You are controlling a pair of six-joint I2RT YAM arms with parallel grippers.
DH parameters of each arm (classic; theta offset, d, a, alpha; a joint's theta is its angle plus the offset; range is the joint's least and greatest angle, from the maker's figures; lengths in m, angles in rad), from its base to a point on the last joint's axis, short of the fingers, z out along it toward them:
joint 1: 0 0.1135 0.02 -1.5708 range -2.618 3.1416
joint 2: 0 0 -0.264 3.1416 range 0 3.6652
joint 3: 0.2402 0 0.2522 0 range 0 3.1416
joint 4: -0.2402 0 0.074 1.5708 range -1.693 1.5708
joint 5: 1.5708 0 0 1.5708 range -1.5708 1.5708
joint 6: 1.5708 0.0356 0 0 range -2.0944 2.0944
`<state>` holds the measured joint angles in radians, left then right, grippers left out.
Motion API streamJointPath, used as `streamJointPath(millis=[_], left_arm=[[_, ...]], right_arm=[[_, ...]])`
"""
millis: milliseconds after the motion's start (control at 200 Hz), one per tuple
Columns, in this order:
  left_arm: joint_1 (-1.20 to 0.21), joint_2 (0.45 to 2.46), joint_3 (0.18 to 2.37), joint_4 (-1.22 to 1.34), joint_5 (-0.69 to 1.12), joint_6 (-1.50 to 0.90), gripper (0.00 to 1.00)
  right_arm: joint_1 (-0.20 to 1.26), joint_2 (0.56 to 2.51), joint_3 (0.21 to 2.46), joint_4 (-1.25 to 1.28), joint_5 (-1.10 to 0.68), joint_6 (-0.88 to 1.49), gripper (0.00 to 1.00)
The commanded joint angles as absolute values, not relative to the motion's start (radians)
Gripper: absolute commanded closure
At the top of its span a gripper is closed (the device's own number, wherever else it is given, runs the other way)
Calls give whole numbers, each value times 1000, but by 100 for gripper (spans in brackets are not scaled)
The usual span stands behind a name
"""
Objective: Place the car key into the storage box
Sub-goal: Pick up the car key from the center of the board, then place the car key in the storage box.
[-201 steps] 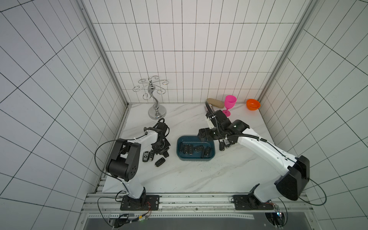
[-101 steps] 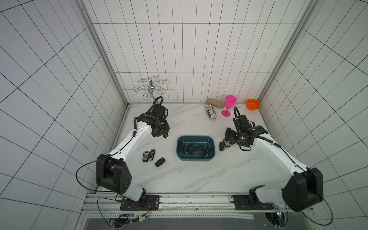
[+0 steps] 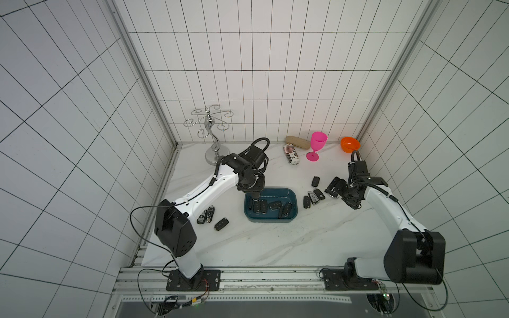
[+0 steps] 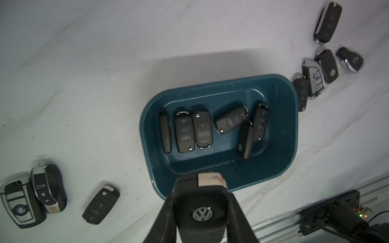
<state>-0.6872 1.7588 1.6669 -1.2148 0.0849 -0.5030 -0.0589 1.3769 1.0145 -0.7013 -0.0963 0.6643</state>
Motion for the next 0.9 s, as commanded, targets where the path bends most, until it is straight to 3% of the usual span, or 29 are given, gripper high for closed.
streamJointPath(millis=[0, 470, 894], left_arm=[[-732, 1836, 1732, -1264, 83, -459, 100], [-802, 2065, 1825, -1246, 77, -406, 100], [-794, 2168, 1876, -1226, 72, -391, 100]], right_arm=[[-95, 1419, 1005, -704, -150, 710, 1], [-109, 1446, 969, -669, -191, 696, 0], [-109, 1617, 1124, -803, -96, 757, 1]])
